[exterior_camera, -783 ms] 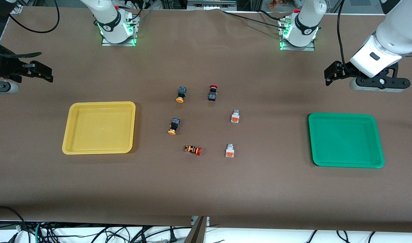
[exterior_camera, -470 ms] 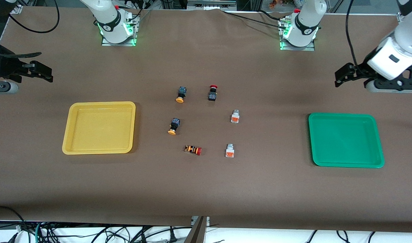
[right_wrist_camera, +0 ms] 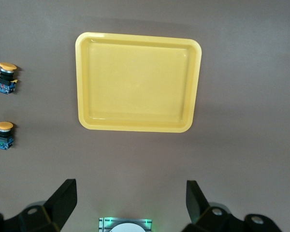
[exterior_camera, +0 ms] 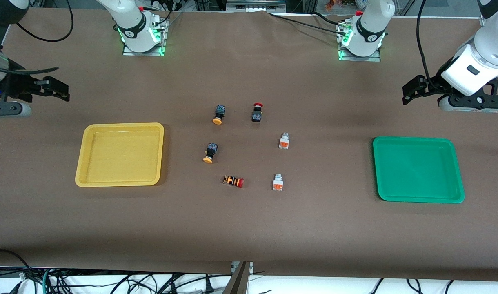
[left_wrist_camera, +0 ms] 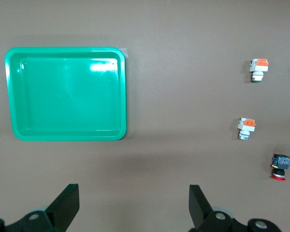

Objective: Place green and yellow buttons in trays

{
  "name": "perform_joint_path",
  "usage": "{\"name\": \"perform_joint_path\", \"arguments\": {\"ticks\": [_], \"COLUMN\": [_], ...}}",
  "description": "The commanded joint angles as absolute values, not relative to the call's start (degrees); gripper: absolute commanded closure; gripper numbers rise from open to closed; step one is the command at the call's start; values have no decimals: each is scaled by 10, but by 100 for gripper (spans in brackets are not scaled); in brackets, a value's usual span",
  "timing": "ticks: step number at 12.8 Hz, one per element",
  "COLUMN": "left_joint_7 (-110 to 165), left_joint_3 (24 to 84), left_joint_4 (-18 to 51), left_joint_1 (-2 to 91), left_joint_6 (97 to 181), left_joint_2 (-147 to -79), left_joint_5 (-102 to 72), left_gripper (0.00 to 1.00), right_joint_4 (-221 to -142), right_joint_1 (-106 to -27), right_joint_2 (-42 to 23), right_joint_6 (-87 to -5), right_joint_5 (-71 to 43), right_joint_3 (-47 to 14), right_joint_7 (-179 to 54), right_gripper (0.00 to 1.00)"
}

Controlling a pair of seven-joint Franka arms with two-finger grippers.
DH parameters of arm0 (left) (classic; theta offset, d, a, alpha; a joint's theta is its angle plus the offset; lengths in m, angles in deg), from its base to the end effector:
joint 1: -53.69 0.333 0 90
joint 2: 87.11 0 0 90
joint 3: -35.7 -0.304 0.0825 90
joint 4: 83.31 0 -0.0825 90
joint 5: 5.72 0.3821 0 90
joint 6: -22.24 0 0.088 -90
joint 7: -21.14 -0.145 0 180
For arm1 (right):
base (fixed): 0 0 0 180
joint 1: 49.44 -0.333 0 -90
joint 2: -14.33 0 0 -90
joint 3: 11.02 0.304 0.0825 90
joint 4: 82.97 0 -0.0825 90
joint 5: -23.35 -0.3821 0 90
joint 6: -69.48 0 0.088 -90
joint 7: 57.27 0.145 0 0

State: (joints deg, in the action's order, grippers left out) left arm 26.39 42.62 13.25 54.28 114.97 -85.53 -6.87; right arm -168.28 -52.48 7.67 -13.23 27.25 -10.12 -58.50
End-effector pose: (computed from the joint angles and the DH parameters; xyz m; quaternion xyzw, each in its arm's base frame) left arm 0.5405 -0.0635 0.5397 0.9997 -0.0087 -0.0205 0.0063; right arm 0.5649 0.0279 0.5378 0.9952 0.0434 -0.0799 0.0350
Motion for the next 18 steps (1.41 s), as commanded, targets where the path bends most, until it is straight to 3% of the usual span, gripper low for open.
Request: {"name": "perform_joint_path", "arguments": {"ticks": [1,7,13,18], "left_joint_7": [253,259,263,348], "left_joint_3": [426,429,430,431], "left_joint_4": [128,133,134,135], "left_joint_1": [536,503,464,414], "left_joint_6": [1143,1154,1233,1319], "left_joint_2": [-861,-904,-973,-1030], "left_joint_5": [-84,-87,-90,-90], "left_gripper": [0,0,0,0], "right_joint_4": [-1673,-1672,-1674,-1675], "right_joint_1": [-534,-603,-694,-750], "right_joint_2": [48,-32,-146,-202], "right_joint_6": [-133,-190,-331,-408], "right_joint_5": [279,267,251,197], "right_joint_3": [-101,-101,-101,-100], "right_joint_7": [-591,-525,-358,-253], "right_gripper": [0,0,0,0]}}
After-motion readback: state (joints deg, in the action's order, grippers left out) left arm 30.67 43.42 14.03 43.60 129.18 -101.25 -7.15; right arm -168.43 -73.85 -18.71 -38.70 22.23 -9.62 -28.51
